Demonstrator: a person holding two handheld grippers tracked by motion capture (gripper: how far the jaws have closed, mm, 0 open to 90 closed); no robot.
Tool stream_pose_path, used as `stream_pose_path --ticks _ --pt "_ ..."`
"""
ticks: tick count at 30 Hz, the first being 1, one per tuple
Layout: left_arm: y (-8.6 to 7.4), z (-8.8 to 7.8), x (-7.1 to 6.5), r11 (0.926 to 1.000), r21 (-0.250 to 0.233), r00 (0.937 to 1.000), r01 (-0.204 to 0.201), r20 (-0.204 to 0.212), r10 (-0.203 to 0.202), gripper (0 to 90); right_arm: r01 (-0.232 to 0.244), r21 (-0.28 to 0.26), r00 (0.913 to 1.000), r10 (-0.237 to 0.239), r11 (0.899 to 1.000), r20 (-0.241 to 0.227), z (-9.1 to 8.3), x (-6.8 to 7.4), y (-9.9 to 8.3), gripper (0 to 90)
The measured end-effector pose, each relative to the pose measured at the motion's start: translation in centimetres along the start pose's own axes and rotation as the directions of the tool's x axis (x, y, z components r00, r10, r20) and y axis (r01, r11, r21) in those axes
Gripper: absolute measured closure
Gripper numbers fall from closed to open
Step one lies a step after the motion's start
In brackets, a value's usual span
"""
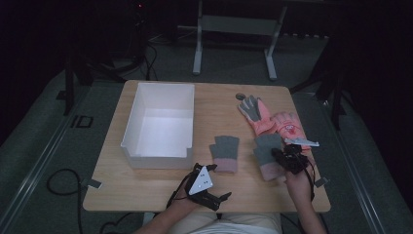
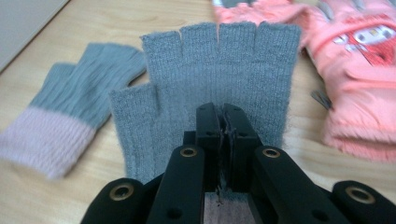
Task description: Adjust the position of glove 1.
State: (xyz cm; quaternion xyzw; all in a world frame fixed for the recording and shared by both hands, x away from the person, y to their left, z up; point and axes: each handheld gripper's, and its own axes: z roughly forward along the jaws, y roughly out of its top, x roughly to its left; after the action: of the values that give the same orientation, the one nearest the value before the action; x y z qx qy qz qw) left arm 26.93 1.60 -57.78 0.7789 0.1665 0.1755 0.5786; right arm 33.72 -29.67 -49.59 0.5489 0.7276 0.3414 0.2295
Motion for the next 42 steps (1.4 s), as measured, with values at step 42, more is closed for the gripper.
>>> stream_pose_path --ticks 42 --pt "0.0 0.0 -0.1 1.0 -0.003 1.0 -0.002 0.007 0.002 0.0 0.091 0.049 0.9955 -0.09 0.995 -0.029 2.9 -2.9 0.0 63.8"
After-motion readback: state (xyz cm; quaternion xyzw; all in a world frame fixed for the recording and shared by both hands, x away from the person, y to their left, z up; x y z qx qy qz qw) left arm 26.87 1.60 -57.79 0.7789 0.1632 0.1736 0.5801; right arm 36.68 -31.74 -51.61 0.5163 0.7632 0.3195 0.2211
